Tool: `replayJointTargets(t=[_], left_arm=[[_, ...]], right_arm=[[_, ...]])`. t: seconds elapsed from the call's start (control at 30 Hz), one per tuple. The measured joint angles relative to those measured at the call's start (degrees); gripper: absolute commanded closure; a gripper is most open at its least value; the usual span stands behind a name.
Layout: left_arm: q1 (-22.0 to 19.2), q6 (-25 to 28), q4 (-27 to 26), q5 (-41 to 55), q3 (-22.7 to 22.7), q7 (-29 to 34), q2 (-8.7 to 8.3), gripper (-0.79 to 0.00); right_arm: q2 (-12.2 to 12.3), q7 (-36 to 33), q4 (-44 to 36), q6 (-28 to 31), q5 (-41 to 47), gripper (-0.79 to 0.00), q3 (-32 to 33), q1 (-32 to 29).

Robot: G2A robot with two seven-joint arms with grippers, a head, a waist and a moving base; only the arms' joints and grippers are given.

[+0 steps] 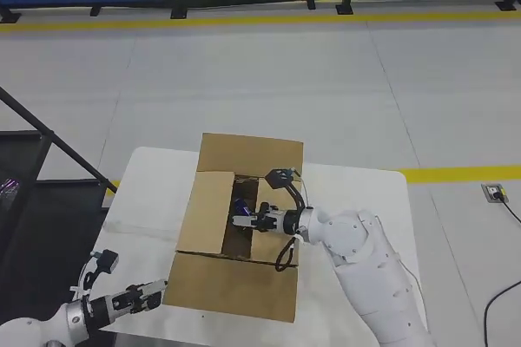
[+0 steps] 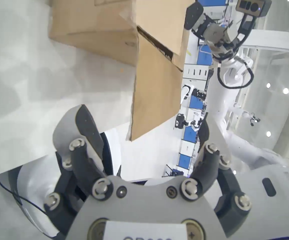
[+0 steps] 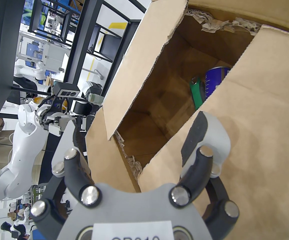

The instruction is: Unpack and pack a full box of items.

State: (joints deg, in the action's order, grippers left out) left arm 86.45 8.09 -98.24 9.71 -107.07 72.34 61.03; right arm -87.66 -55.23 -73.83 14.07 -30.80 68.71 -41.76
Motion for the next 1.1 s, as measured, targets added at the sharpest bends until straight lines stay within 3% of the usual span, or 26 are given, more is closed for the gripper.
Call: replayJointTargets(t=[0.33, 0.57, 0.7, 0.9, 1.1], left_arm=[[-2.1, -2.4, 0.8, 10.8, 2.4, 2.9, -0.37, -0.785], [-3.4, -5.5, -1.3, 18.1, 2.4, 0.2, -0.49, -0.785], [-4.8, -7.5, -2.6, 20.5, 3.4, -6.2, -0.27, -0.785], [-7.5, -12.0, -5.5, 21.2, 7.9, -22.0, 0.46, -0.785], [-10.7, -13.9, -4.6, 20.0, 11.2, -27.3, 0.64, -0.785]], right_arm=[[0.0, 0.5, -0.4, 0.0, 0.1, -0.785, 0.1, -0.4], [1.5, 7.3, -9.1, 3.5, 4.6, -0.785, 5.9, -8.4], [2.4, 8.4, -14.7, 4.1, 6.0, -0.785, 9.6, -13.6], [2.4, 8.2, -14.6, 4.0, 5.9, -0.785, 9.5, -13.5], [2.4, 11.1, -14.1, 2.7, 6.6, -0.785, 10.0, -14.4]])
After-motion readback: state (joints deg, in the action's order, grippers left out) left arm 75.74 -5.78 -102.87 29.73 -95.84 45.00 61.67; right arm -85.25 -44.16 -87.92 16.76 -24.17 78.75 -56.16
